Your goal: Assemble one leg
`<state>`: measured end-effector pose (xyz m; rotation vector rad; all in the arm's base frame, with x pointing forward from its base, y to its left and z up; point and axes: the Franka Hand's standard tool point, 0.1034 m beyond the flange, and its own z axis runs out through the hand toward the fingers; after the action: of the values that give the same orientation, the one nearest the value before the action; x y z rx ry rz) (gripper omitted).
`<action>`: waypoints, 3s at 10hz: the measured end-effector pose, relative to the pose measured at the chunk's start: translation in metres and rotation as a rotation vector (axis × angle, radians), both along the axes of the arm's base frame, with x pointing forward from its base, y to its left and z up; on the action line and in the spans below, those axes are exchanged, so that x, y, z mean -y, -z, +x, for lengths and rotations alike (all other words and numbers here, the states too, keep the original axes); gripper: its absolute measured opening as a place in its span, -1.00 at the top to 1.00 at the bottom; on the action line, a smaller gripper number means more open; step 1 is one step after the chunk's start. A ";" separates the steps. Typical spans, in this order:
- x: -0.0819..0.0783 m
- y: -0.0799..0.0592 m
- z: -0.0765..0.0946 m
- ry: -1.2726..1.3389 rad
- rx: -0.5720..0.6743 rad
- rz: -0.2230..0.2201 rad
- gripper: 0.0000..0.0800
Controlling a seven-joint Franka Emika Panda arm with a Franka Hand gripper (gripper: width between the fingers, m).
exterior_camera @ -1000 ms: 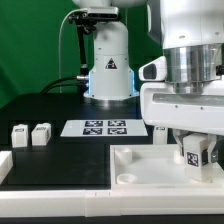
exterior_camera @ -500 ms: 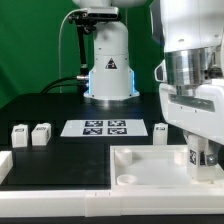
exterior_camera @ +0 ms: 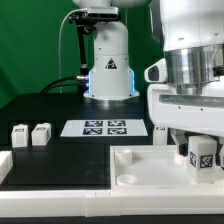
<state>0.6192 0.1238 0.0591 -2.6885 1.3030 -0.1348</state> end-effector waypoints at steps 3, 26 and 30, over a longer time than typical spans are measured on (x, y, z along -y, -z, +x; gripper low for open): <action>-0.004 -0.004 0.003 -0.473 0.016 -0.091 -0.62; 0.007 -0.006 0.005 0.139 0.006 -0.013 0.27; 0.002 -0.005 0.002 0.598 -0.043 0.084 0.27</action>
Offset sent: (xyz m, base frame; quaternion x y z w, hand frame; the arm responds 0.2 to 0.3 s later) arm 0.0060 0.0056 -0.0008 -0.0383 -0.0183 -0.3716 0.9274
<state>0.6217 0.1222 0.0643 -2.1616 2.0323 -0.0834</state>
